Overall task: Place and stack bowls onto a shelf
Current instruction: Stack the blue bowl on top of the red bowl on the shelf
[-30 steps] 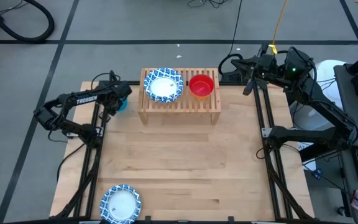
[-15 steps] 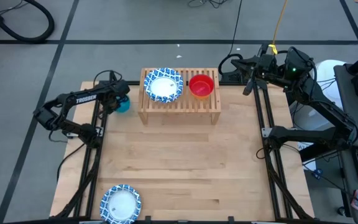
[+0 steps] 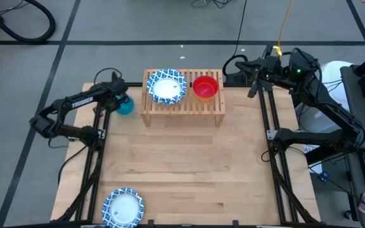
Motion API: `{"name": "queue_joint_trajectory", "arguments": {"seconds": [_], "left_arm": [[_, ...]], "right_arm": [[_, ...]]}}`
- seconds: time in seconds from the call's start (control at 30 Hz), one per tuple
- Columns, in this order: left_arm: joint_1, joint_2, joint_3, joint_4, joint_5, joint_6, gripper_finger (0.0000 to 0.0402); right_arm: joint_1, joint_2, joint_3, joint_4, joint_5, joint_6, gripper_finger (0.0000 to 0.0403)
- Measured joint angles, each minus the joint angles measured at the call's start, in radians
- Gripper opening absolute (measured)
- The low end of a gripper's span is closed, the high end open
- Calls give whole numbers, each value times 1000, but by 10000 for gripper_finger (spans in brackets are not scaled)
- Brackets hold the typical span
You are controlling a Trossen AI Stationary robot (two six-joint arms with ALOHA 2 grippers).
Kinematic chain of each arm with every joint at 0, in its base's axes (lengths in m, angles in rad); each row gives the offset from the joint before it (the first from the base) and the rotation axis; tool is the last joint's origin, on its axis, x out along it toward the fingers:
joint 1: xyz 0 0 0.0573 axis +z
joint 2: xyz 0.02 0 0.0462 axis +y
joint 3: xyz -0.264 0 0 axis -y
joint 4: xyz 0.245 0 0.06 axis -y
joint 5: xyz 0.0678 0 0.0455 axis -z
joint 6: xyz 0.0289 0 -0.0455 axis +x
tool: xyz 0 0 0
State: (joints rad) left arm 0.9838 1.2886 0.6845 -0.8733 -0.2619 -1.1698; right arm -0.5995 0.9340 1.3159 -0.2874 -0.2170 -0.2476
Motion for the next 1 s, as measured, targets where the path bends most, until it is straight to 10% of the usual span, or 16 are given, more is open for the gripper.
{"name": "queue_joint_trajectory", "arguments": {"seconds": [0.6,1.0], "left_arm": [[4,-555,90,-99,1,250,4],[-33,-647,348,-221,59,482,4]], "right_arm": [[0,0,0,-10,1,-3,0],[0,-42,0,-11,4,-3,0]]}}
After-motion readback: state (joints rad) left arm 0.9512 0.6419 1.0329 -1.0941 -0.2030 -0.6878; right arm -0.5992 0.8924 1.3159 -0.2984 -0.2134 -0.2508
